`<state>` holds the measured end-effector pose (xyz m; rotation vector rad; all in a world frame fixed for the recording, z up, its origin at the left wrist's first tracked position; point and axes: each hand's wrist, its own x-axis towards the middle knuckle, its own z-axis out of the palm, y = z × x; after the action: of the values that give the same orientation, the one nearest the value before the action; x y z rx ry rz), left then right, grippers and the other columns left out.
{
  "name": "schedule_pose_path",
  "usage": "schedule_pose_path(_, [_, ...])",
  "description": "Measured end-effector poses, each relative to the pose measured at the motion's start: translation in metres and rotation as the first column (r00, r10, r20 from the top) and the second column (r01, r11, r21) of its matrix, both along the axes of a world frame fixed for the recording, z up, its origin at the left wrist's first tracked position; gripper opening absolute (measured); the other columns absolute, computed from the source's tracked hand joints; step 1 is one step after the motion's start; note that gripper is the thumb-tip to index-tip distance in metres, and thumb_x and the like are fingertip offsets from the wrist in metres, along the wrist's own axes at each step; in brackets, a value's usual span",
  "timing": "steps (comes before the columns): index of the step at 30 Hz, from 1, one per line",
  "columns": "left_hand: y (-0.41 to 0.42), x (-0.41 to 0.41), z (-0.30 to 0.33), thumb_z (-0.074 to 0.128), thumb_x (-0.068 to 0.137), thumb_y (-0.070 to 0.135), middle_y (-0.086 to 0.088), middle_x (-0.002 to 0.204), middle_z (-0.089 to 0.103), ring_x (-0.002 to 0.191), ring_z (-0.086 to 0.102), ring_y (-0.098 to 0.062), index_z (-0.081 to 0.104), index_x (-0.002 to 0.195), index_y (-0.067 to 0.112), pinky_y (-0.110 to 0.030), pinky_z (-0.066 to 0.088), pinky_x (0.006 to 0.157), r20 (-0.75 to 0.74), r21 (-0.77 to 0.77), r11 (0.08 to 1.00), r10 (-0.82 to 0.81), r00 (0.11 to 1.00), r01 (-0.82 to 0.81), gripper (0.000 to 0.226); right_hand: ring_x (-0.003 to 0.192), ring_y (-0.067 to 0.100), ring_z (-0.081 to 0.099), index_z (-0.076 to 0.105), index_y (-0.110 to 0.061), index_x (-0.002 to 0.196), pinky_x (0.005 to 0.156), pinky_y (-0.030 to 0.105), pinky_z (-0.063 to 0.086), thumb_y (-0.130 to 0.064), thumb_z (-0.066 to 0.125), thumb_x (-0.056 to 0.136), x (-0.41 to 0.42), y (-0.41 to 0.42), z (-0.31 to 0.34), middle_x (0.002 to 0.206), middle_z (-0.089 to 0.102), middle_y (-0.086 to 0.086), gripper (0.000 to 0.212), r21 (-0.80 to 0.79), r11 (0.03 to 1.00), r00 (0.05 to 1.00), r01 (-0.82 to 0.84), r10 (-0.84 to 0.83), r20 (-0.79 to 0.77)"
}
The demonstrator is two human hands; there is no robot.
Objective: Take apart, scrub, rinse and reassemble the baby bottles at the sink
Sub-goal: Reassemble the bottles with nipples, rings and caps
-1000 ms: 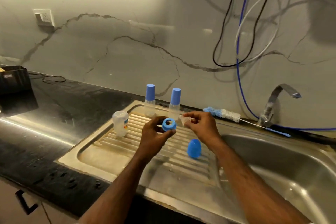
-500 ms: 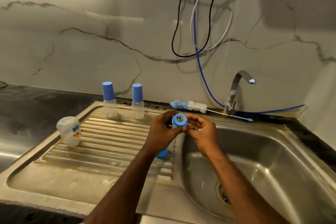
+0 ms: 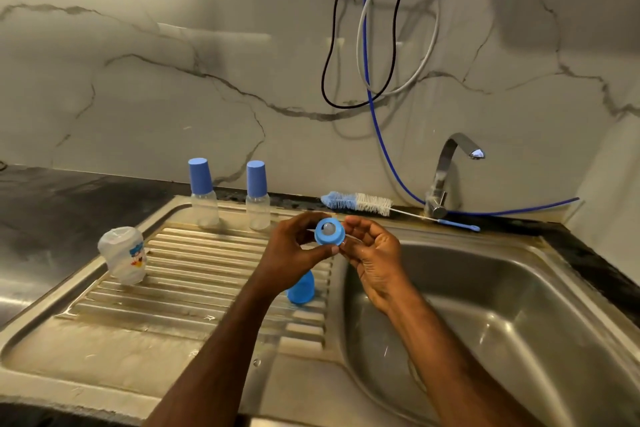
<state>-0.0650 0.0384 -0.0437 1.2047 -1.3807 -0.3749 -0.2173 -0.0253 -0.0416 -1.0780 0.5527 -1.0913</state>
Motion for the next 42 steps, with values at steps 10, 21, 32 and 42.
schedule_pose_path(10, [-0.006,0.007,-0.005,0.09,0.071,0.005,0.006,0.098,0.076,0.091,0.073,-0.007,0.072,0.11,0.015,-0.02,0.057,0.082,0.072,0.038,0.995,0.089,0.993,-0.091,0.044,0.105,0.018,0.071,0.063,-0.021,0.122,0.081,0.036,0.062,0.002,0.069,0.087,0.018,-0.006,0.003,0.113,0.073,0.002,0.042,-0.232,0.972,0.926,0.027,-0.112,-0.362])
schedule_pose_path(21, [-0.008,0.016,-0.008,0.089,0.073,0.009,0.006,0.107,0.069,0.095,0.069,-0.009,0.069,0.116,0.021,-0.03,0.059,0.086,0.185,0.036,0.992,0.109,0.977,-0.117,0.049,0.089,0.004,0.068,0.076,-0.023,0.1,0.079,0.018,0.056,-0.016,0.077,0.086,0.013,-0.004,-0.008,0.096,0.073,-0.01,0.016,-0.618,0.784,0.851,0.066,-0.367,-0.375])
schedule_pose_path(32, [0.001,0.015,0.0,0.081,0.081,0.002,-0.003,0.113,0.073,0.106,0.071,-0.022,0.068,0.117,0.012,-0.042,0.059,0.094,-0.125,0.07,0.993,-0.09,0.988,0.099,0.04,0.088,0.005,0.071,0.076,-0.016,0.099,0.079,0.023,0.059,-0.011,0.077,0.086,0.015,0.003,-0.004,0.092,0.075,-0.007,0.014,-0.609,0.786,0.871,0.11,-0.372,-0.323])
schedule_pose_path(42, [0.005,0.019,-0.001,0.083,0.073,0.016,-0.021,0.115,0.071,0.109,0.069,-0.036,0.069,0.121,0.008,-0.042,0.057,0.094,-0.423,0.04,0.94,-0.292,0.858,0.339,0.05,0.072,0.017,0.069,0.071,-0.005,0.096,0.07,0.027,0.059,-0.002,0.067,0.092,0.009,-0.003,0.006,0.082,0.073,0.009,0.007,-0.251,0.968,0.969,0.024,-0.084,-0.232])
